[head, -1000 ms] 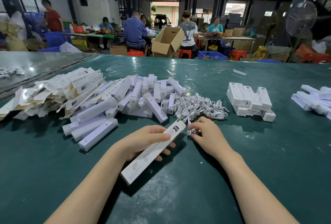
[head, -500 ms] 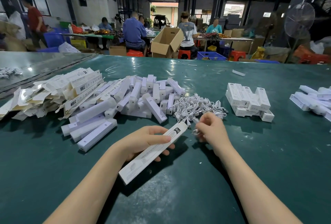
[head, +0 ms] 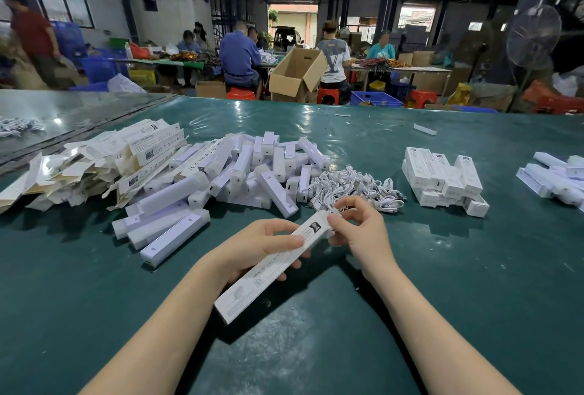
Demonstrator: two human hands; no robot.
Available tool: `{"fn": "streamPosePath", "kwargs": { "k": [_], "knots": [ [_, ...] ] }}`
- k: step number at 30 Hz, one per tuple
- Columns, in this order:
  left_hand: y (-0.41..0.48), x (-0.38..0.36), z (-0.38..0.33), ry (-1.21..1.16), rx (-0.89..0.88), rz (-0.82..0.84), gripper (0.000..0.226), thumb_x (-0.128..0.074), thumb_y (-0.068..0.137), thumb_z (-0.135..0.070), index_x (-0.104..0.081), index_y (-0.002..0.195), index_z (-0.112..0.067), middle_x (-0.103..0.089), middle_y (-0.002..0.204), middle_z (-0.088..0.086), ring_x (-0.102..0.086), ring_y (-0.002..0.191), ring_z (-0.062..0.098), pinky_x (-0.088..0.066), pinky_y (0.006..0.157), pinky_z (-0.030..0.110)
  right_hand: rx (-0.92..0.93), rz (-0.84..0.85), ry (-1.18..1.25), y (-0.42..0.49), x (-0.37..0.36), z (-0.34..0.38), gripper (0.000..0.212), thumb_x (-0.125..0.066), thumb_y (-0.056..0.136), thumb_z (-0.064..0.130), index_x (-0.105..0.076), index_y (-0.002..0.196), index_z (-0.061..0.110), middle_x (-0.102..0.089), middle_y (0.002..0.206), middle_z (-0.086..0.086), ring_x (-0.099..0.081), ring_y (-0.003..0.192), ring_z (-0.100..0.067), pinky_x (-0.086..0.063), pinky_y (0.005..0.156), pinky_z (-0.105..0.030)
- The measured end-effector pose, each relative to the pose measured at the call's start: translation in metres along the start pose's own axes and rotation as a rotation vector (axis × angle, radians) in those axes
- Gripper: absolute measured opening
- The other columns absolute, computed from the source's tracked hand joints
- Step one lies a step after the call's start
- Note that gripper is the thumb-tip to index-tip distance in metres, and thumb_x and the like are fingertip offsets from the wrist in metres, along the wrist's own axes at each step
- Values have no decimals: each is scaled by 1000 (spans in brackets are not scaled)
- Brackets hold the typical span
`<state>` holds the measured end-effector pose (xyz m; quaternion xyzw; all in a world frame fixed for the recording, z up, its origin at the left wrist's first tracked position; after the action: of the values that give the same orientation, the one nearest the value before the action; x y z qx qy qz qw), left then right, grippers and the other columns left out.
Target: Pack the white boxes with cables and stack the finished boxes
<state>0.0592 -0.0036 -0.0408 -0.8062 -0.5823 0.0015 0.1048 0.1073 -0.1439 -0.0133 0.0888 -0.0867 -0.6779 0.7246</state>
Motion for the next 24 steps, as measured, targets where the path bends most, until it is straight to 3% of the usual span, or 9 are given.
{"fn": "streamPosePath", "kwargs": {
  "k": [6,10,15,18,22,24],
  "knots": [
    [0,2,-1,6,-28,-31,21,-60,87,-17,-63,108,-20,-72,87,1,-66,70,11,-50,51,23,-164,166,88,-1,-10,-11,21,-54,85,-9,-63,75,8,-60,75,-11,-59,51,-8,-54,51,-20],
    [2,2,0,24,-21,-54,20,-62,86,-18,-63,106,-21,-72,86,1,-66,69,10,-50,51,23,-102,238,-52,-3,-19,-5,21,-49,88,-9,-64,82,4,-61,74,-6,-55,62,-9,-51,56,-15],
    [2,1,0,69,-32,-46,21,-64,85,-19,-63,106,-23,-72,94,7,-66,72,11,-51,53,24,-38,144,-89,-2,-13,0,20,-57,84,-6,-65,83,12,-62,72,-8,-54,62,-15,-48,63,-24],
    [3,0,0,103,-38,-35,22,-65,84,-20,-63,106,-25,-69,101,16,-65,77,18,-52,55,26,-36,111,-4,-1,-7,0,23,-63,80,-8,-64,76,14,-64,70,-4,-58,61,-11,-50,58,-17],
    [4,-1,1,118,-43,-16,23,-68,82,-24,-63,104,-27,-70,99,13,-64,80,22,-53,57,27,-93,94,33,0,-5,-9,21,-65,78,-6,-66,70,13,-63,68,-6,-57,65,-18,-48,66,-27],
    [4,0,0,128,-48,-25,28,-71,75,-31,-63,102,-28,-71,96,10,-64,79,22,-53,59,27,-133,114,112,0,-8,-13,25,-58,82,-8,-65,70,12,-65,65,-3,-58,63,-17,-49,65,-25]
  ]
}}
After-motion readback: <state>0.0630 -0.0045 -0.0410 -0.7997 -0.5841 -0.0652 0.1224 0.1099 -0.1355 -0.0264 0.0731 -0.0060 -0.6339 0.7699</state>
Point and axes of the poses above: each hand's wrist, its own y-axis towards the middle knuckle, its own x-axis out of the back of the hand, z = x × y, the point moved 10 cm from there along y, towards the middle knuckle
